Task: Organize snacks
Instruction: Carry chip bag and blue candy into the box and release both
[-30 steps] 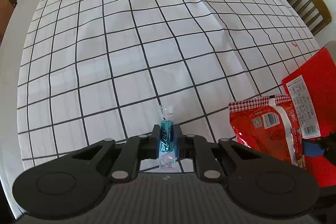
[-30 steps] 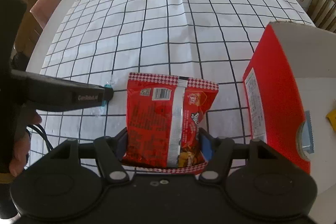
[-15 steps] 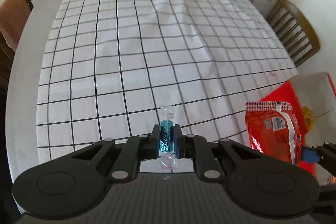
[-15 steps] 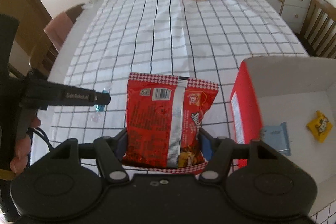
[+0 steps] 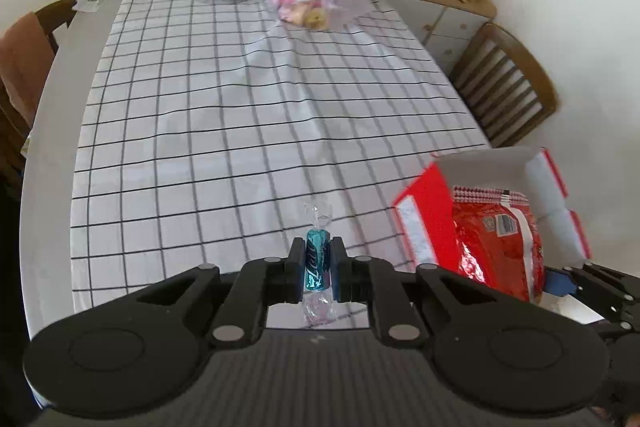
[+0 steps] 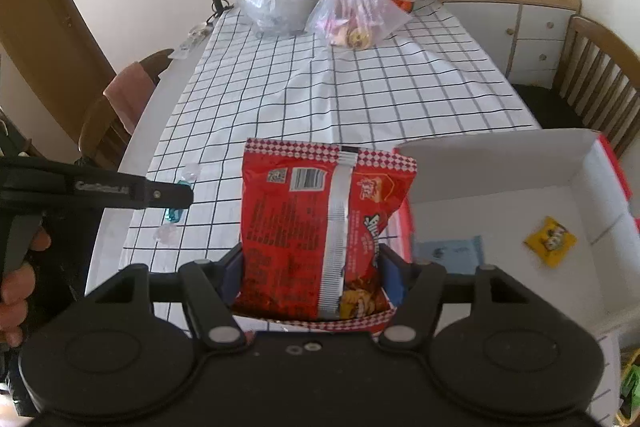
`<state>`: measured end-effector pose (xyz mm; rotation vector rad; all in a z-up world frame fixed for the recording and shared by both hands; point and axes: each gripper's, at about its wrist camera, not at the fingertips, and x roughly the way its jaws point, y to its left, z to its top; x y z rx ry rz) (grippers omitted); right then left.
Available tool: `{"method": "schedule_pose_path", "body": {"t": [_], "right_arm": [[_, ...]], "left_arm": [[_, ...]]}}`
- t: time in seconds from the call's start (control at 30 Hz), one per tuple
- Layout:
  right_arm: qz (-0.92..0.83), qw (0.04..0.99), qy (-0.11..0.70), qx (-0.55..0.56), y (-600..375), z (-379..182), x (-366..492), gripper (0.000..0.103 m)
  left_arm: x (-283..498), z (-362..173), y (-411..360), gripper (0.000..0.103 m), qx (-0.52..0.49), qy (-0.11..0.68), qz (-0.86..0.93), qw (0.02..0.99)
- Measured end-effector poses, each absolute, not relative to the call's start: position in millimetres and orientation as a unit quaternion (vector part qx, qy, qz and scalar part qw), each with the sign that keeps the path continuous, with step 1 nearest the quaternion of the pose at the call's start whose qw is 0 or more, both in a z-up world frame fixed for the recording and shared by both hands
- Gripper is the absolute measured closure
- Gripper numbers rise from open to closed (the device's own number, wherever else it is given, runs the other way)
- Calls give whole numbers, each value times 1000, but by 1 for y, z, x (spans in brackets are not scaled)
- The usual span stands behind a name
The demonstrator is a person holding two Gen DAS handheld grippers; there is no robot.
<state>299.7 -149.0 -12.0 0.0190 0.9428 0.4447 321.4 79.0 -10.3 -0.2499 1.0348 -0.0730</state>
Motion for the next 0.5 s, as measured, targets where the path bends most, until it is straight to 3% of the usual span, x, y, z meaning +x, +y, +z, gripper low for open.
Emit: {"method": "schedule_pose_path", "body": {"t": [0.5], "right_arm": [[197,874,444,5,-248,-2,300,37]], "left_arm": [[297,19,-28,91,-103,489,-78,863]]}}
